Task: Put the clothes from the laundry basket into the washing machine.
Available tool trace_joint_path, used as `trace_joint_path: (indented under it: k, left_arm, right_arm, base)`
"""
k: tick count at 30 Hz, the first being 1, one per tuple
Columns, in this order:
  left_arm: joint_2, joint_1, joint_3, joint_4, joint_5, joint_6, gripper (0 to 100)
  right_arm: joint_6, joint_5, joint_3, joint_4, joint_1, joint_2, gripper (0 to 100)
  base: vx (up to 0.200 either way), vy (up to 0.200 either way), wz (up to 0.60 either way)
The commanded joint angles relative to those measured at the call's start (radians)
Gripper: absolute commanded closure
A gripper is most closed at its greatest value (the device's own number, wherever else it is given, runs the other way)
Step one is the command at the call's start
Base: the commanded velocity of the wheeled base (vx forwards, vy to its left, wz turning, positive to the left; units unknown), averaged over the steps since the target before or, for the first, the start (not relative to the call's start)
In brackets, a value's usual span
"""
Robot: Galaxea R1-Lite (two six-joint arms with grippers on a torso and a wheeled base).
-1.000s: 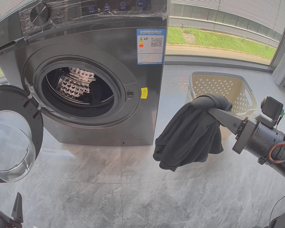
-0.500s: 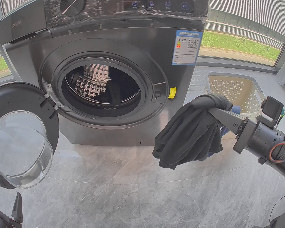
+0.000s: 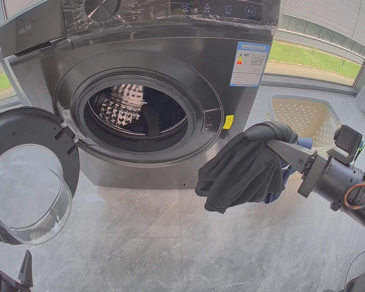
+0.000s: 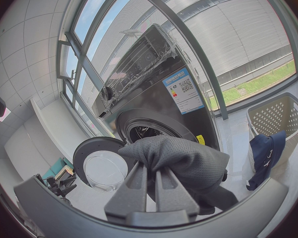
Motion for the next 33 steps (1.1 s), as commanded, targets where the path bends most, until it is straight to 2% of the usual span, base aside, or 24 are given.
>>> trace_joint_path:
  k: [1,13,25,33]
  left_arm:
    - [-0.018,0.000,0.018,0.000,0.000,-0.001,0]
    - [-0.018,0.000,0.018,0.000,-0.001,-0.004,0]
    - [-0.018,0.000,0.018,0.000,-0.001,-0.008,0]
    - [-0.018,0.000,0.018,0.000,-0.001,-0.007,0]
  right_arm:
    - [0.000,0.000,0.000,0.000,-0.002,0.002,100]
    - [0.001,-0.001,0.000,0.002,-0.007,0.008,100]
    - [0.001,-0.004,0.000,0.000,-0.007,0.027,100]
    - [0.001,-0.004,0.002,0.000,-0.007,0.027,100]
  base:
    - [-0.200,0.000,0.00]
    - [0.000,0.000,0.00]
    - [0.000,0.200,0.00]
    - [0.000,0.000,0.00]
